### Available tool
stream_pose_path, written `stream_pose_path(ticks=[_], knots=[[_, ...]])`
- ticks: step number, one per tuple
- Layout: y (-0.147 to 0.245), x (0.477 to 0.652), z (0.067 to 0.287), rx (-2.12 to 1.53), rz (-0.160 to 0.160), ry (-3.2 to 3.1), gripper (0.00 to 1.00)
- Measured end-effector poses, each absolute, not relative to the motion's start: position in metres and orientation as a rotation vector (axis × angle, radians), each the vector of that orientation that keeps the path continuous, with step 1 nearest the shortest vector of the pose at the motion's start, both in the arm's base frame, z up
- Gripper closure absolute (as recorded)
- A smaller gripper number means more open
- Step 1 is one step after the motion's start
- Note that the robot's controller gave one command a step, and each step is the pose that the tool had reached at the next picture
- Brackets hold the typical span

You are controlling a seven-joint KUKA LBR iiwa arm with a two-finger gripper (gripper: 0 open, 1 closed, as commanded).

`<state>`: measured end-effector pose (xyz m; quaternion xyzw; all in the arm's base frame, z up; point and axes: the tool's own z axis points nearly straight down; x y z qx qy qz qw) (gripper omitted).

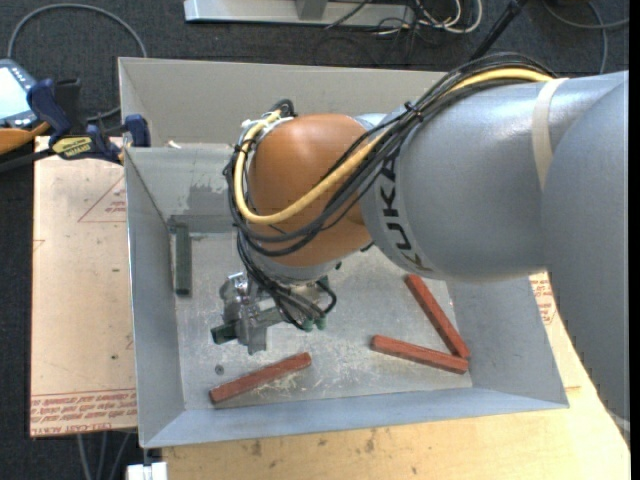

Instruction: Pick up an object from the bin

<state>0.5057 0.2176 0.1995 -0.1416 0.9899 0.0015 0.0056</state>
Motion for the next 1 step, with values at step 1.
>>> stream_pose_path(ticks=[1], knots=[[0.2499, 0.5284, 0.2835, -0.773, 0.005, 3.034, 1.0]])
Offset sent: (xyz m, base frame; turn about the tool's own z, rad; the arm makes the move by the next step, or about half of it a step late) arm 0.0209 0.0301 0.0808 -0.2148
